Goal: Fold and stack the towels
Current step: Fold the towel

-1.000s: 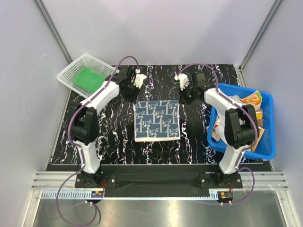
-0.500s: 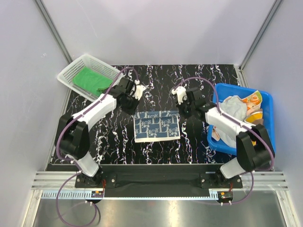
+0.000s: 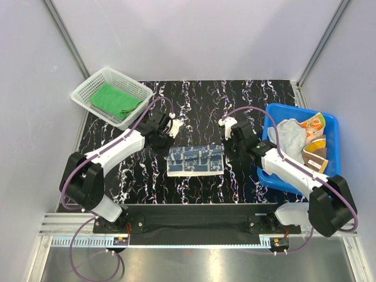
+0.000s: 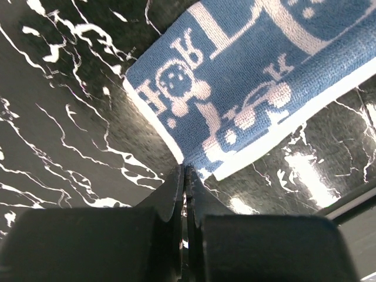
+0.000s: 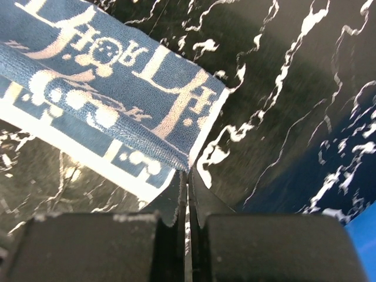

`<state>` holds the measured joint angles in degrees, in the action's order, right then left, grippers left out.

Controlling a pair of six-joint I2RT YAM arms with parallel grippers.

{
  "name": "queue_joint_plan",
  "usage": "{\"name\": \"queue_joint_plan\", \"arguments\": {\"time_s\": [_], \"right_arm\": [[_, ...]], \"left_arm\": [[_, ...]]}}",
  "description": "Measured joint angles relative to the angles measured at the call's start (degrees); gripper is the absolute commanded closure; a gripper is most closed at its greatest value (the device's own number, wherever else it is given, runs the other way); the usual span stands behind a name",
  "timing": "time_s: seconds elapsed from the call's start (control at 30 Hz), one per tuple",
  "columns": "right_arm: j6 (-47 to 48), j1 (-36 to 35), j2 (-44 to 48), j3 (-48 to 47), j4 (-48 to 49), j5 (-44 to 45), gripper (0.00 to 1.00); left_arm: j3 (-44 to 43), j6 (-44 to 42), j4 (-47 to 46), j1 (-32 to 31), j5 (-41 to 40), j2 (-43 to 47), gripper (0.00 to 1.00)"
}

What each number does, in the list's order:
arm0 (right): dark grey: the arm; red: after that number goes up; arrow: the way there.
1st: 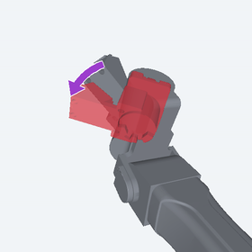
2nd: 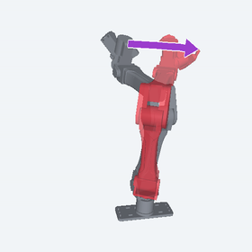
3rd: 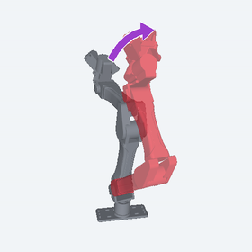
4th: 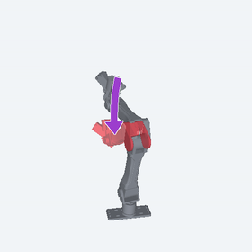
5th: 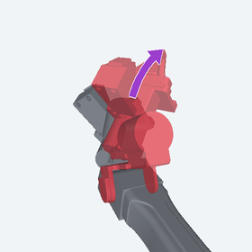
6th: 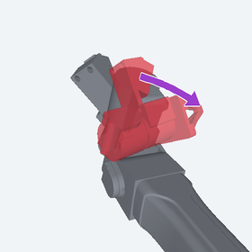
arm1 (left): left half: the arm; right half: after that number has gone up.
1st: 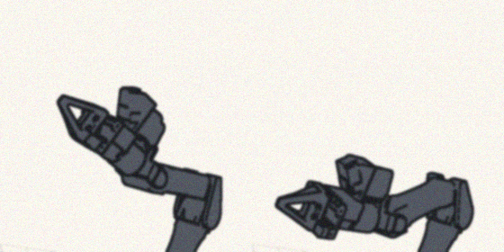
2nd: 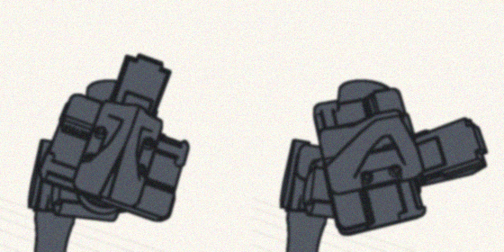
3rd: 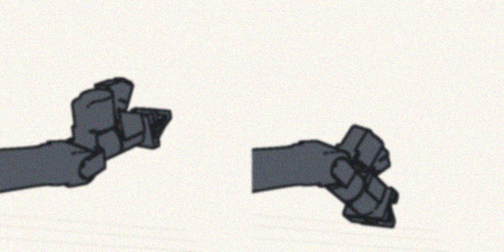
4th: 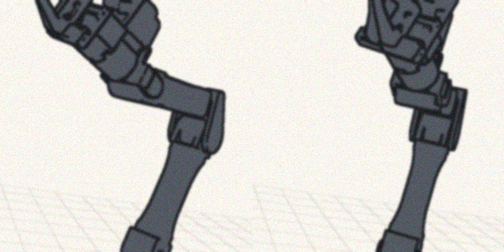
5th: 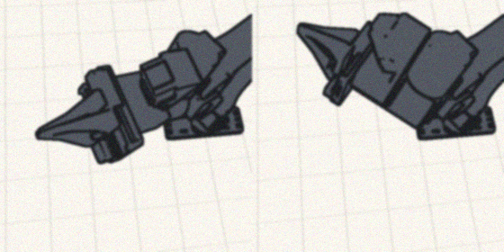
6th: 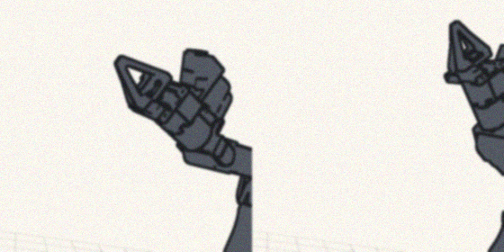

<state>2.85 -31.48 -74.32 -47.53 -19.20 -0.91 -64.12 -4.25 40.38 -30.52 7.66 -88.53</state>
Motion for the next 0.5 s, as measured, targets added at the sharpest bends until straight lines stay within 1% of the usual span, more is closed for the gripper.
{"name": "queue_joint_plan", "arguments": {"time_s": [0.23, 0.4, 0.5], "right_arm": [[-6.99, -0.83, 3.48, 2.43, -1.53, -0.85, 1.00], [-11.32, -1.27, 3.63, 3.85, -2.16, -2.05, 1.00], [-13.90, -1.49, 3.56, 4.04, -2.73, -2.32, 0.98]], "left_arm": [[2.75, 2.86, -0.04, -1.16, 0.00, 1.86, 1.00], [5.20, 3.69, 0.20, -2.29, 0.02, 1.86, 1.00], [5.77, 4.52, 0.22, -2.45, 0.02, 1.86, 1.00]]}}
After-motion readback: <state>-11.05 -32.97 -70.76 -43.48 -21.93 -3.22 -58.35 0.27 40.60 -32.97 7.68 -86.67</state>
